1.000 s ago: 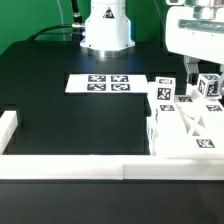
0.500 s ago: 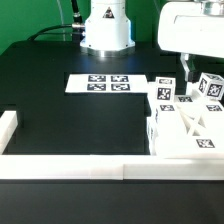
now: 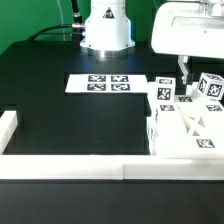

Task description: Assemble chair

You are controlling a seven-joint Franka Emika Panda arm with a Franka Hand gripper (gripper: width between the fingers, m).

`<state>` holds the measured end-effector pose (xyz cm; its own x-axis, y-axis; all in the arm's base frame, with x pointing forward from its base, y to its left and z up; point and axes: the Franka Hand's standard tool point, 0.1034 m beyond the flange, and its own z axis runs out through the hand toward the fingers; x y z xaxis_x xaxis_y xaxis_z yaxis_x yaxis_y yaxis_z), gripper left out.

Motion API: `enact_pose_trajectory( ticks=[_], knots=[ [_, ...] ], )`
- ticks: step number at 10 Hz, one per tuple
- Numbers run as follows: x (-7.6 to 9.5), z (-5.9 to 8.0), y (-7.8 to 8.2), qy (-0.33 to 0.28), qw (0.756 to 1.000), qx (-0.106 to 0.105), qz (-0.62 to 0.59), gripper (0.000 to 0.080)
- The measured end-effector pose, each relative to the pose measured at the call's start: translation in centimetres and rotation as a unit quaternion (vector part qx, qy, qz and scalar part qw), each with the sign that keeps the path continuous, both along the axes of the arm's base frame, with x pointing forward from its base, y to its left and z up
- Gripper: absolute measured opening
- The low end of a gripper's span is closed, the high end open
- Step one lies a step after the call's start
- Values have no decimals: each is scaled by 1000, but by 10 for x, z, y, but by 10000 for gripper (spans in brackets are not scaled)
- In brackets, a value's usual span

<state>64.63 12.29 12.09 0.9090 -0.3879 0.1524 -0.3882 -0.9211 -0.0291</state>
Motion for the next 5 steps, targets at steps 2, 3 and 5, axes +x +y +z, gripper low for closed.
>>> enact_pose_trajectory(
  ticks=[2,3,5],
  knots=[
    [0,-1,0,0,997,-16,75,649],
    [0,-2,0,-1,991,-29,133,649],
    [-1,-3,-4,1,981,-41,191,649]
  ],
)
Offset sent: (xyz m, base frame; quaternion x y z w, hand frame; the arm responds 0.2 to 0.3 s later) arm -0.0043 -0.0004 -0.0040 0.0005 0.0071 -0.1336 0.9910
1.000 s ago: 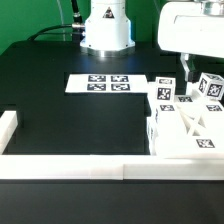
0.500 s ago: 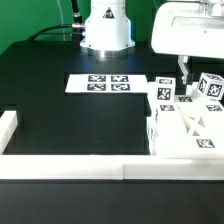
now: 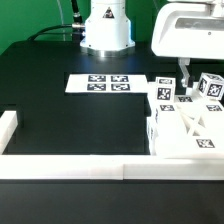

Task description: Assemble chair

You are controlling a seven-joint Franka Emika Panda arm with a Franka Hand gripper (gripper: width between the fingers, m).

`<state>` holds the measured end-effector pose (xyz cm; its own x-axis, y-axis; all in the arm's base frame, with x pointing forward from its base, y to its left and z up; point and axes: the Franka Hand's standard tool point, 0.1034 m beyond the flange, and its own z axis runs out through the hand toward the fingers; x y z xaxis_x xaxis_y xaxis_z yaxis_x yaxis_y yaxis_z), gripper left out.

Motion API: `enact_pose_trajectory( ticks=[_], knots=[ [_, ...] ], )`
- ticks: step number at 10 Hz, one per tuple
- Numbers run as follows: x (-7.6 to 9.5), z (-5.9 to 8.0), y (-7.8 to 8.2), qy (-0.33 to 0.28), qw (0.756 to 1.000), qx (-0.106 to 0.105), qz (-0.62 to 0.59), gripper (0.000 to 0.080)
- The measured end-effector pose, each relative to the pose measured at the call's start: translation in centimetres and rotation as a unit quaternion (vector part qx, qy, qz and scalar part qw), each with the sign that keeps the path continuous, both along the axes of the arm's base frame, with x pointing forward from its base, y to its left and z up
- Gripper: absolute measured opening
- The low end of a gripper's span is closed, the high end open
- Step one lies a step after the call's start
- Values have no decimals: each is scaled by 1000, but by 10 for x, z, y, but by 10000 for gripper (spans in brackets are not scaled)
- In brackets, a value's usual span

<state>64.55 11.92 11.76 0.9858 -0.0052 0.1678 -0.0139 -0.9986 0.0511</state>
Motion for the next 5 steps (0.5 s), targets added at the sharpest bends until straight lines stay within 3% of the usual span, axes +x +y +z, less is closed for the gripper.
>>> enact_pose_trajectory(
  ticks=[1,3,4,5],
  knots=[
    [0,0,0,-1,1000,0,-2,649],
    [0,0,-1,-1,1000,0,-3,395],
    [0,0,-1,-1,1000,0,-3,395],
    [0,0,-1,-1,1000,1,-6,280]
  ],
)
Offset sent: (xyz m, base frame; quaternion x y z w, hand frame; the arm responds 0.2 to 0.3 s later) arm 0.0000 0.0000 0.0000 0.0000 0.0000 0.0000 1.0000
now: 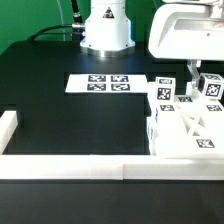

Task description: Assemble chair

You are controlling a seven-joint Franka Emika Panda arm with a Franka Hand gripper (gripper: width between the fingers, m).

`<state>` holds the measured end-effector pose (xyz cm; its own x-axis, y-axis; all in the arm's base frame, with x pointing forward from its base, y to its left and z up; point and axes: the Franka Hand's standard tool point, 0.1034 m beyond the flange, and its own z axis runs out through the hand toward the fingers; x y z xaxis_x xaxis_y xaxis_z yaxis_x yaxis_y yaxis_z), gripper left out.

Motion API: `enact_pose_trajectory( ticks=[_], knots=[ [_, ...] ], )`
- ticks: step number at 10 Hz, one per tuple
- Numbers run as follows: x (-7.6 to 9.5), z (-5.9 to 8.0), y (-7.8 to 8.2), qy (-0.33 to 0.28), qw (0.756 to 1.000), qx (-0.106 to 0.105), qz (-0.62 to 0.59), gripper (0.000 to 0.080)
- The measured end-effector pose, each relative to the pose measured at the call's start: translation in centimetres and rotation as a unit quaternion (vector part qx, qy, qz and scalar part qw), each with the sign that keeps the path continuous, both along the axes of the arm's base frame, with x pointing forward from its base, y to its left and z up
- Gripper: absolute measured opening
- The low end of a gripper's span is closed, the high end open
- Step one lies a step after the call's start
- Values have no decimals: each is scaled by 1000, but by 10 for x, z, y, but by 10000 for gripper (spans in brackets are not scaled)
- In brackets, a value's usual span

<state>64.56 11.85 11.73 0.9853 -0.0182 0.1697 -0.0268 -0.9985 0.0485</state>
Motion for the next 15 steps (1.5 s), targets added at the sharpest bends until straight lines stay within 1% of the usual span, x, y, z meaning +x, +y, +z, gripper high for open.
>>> enact_pose_trajectory(
  ticks=[2,4,5,7,9,12,15],
  knots=[
    [0,0,0,-1,1000,3,-15,280],
    [0,0,0,-4,997,14,-78,280],
    [0,0,0,-6,993,21,-119,280],
    [0,1,1,-11,976,39,-212,281],
    [-1,0,2,-14,954,53,-295,281],
    [1,-1,-2,-30,907,82,-412,281],
    [3,0,-4,-30,852,110,-512,281]
  ],
)
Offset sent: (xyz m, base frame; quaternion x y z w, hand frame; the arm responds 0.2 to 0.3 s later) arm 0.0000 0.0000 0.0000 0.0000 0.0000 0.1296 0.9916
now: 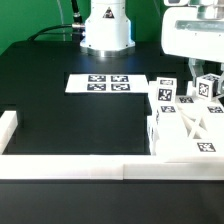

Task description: Assemble chair

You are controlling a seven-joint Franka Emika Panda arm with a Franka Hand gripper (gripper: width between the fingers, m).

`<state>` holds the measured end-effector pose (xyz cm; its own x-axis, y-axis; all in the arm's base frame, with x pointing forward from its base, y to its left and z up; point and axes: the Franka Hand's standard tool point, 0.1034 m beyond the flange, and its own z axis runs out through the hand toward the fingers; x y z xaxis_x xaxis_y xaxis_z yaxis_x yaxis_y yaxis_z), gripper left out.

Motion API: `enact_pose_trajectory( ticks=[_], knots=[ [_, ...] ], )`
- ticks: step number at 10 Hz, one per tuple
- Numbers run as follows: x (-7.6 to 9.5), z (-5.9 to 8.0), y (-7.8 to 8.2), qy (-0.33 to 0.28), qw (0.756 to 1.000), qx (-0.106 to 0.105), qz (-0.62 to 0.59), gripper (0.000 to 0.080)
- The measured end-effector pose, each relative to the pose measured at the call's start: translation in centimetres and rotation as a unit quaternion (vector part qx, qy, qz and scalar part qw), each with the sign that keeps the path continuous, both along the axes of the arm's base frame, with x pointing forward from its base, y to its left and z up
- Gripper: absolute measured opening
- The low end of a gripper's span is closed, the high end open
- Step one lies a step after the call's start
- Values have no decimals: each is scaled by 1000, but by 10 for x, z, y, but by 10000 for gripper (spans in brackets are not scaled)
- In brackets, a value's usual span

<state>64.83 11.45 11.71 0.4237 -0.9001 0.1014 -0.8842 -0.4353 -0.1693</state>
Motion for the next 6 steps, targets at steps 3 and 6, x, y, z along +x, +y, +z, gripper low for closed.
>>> enact_pose_trajectory(
  ticks=[3,6],
  knots=[
    [0,0,0,-2,996,23,-91,281],
    [0,0,1,-2,989,37,-142,359]
  ],
)
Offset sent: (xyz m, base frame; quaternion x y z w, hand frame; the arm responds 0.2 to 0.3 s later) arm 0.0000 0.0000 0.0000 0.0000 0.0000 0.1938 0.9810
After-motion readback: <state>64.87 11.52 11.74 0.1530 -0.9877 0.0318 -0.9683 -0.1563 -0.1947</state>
